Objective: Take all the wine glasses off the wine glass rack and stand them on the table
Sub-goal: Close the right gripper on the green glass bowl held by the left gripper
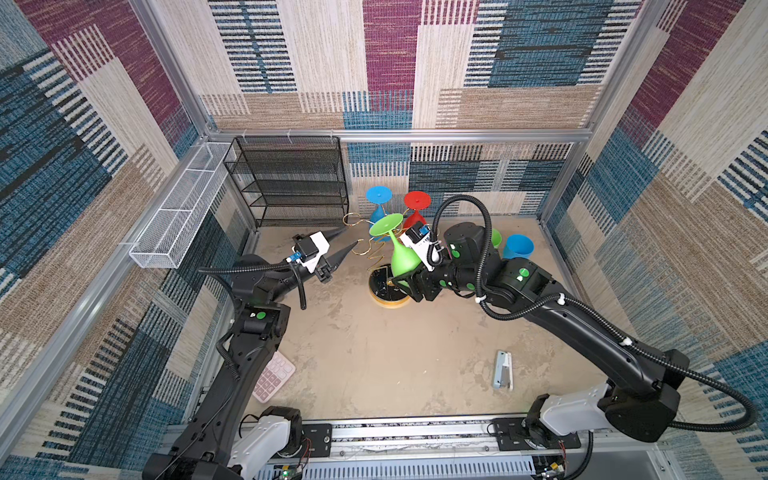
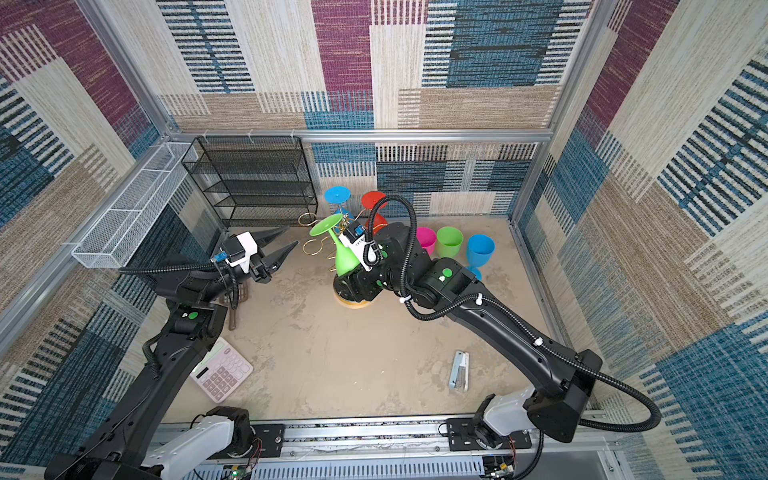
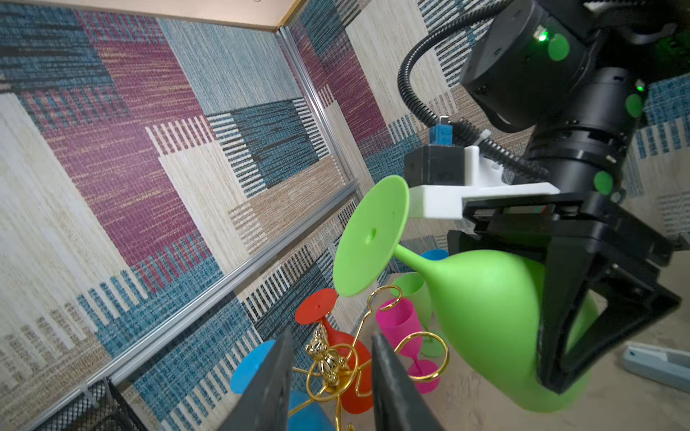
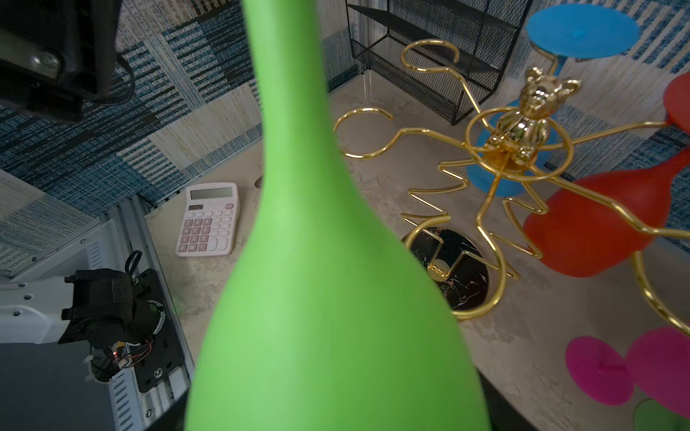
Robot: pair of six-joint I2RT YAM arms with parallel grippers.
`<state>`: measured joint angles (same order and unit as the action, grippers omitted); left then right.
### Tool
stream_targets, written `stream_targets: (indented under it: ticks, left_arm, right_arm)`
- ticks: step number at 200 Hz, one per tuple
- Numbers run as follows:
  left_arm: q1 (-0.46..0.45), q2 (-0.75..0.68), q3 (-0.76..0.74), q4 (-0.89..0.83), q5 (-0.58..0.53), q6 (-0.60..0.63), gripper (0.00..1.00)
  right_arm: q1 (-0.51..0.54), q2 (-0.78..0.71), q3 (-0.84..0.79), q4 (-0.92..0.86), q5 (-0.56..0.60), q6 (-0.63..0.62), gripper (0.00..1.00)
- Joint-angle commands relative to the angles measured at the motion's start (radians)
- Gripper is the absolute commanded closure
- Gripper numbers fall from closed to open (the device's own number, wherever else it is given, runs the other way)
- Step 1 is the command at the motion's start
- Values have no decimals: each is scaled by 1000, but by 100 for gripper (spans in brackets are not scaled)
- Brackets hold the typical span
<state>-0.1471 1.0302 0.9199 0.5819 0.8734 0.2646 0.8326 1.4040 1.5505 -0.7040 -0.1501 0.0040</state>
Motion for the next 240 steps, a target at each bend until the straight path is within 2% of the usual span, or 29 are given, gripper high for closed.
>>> stream_targets:
  ticks: [1, 50, 117, 191, 217, 240]
  left_arm:
    - [-9, 10, 1, 76, 66, 91, 62]
    - [-27, 20, 3, 54, 101, 150, 63]
    - [-46, 49, 18, 42, 61, 202, 62]
    - [-70, 53, 27, -57, 28, 273, 63]
    - [-78, 53, 27, -57, 21, 279, 68]
    - [-83, 46, 21, -57, 1, 294, 79]
  right_arm:
    - [8, 11, -5, 19, -34, 21, 80]
    - [15, 25, 3, 28, -49, 19, 80]
    - [29, 22, -15, 37, -61, 19, 81]
    - [56, 29, -12, 32, -71, 11, 82]
    - [66, 33, -20, 35, -68, 18, 82]
    - [69, 28, -33, 46, -69, 26, 81]
